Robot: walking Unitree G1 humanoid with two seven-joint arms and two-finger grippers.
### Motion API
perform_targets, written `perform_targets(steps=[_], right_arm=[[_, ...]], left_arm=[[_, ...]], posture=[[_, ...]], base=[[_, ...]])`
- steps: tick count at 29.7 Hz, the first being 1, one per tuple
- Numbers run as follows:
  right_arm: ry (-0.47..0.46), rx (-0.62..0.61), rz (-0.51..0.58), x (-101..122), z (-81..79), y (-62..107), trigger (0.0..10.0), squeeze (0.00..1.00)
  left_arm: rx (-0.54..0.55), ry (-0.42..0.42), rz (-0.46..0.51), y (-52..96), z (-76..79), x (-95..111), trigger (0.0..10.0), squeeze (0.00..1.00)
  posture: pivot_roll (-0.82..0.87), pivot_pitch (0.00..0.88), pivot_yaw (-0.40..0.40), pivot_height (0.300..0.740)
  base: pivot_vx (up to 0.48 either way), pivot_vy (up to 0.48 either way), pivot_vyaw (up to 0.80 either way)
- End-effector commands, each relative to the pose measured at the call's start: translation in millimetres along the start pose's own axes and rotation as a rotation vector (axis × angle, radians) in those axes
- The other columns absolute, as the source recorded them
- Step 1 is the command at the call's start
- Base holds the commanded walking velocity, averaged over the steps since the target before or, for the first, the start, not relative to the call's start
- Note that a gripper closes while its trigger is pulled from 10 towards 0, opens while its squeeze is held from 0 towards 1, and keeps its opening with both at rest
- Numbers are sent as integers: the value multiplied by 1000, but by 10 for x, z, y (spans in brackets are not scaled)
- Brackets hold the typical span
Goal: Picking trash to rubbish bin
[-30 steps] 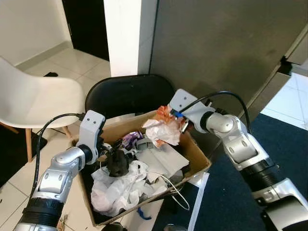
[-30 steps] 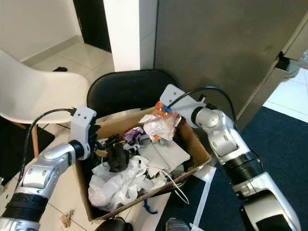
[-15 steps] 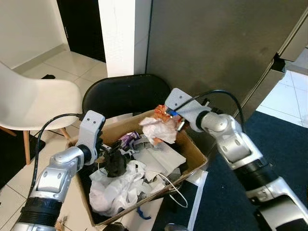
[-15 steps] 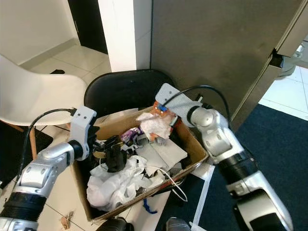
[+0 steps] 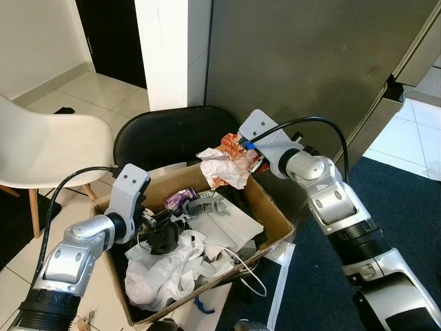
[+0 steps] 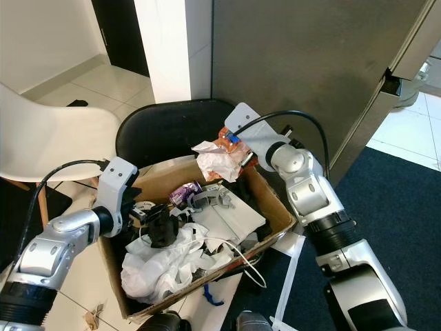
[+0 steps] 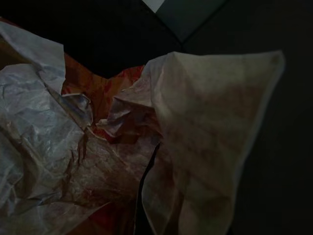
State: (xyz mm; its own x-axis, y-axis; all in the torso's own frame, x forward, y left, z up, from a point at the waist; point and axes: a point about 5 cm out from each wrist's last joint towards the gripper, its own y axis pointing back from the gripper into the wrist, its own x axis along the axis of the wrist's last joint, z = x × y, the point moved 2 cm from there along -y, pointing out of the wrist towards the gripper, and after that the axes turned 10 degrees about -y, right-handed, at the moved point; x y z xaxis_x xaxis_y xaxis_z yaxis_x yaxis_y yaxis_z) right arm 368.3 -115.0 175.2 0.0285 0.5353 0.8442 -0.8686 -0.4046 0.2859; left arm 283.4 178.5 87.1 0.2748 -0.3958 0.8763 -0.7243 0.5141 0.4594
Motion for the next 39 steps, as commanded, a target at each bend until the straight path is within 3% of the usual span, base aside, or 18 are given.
perform_targets(steps=[1, 13, 14, 17, 35, 36, 37, 38, 39], right_arm=[[7, 3, -5, -14, -4, -17, 10000, 0], [6, 45, -21, -74, -47, -36, 10000, 0], [9, 62, -18, -78, -62, -35, 10000, 984], [11, 75, -14, -80, -76, -33, 10000, 1000], [-41, 98, 30, -30, -30, 5, 10000, 1000], [-38, 112, 30, -34, -31, 17, 10000, 945], [-20, 154, 19, -52, -62, 44, 10000, 129], [-20, 154, 19, -52, -62, 44, 10000, 129], [-35, 195, 12, -60, -91, 73, 10000, 0]], left_arm=[[-8, -27, 1, 32, -8, 43, 10000, 0], [-1, -75, 33, 121, -61, 243, 10000, 0], [-3, -77, 33, 121, -51, 247, 10000, 0], [-5, -77, 33, 120, -45, 250, 10000, 0], [-18, -79, 27, 87, 6, 268, 10000, 0], [-18, -80, 27, 85, 7, 268, 10000, 0], [-18, -81, 26, 82, 7, 268, 10000, 0], [-18, -81, 26, 82, 7, 268, 10000, 0], [-17, -81, 26, 78, 9, 269, 10000, 0]], posture=[[-28, 0, -56, 740], [-28, 0, -53, 740], [-29, 0, -53, 740], [-29, 0, -51, 740], [-30, 0, -47, 740], [-30, 0, -47, 740], [-33, 0, -44, 740], [-33, 0, -44, 740], [-34, 0, -44, 740]], base=[[0, 0, 0], [0, 0, 0], [0, 0, 0], [0, 0, 0], [0, 0, 0], [0, 0, 0], [0, 0, 0], [0, 0, 0], [0, 0, 0]])
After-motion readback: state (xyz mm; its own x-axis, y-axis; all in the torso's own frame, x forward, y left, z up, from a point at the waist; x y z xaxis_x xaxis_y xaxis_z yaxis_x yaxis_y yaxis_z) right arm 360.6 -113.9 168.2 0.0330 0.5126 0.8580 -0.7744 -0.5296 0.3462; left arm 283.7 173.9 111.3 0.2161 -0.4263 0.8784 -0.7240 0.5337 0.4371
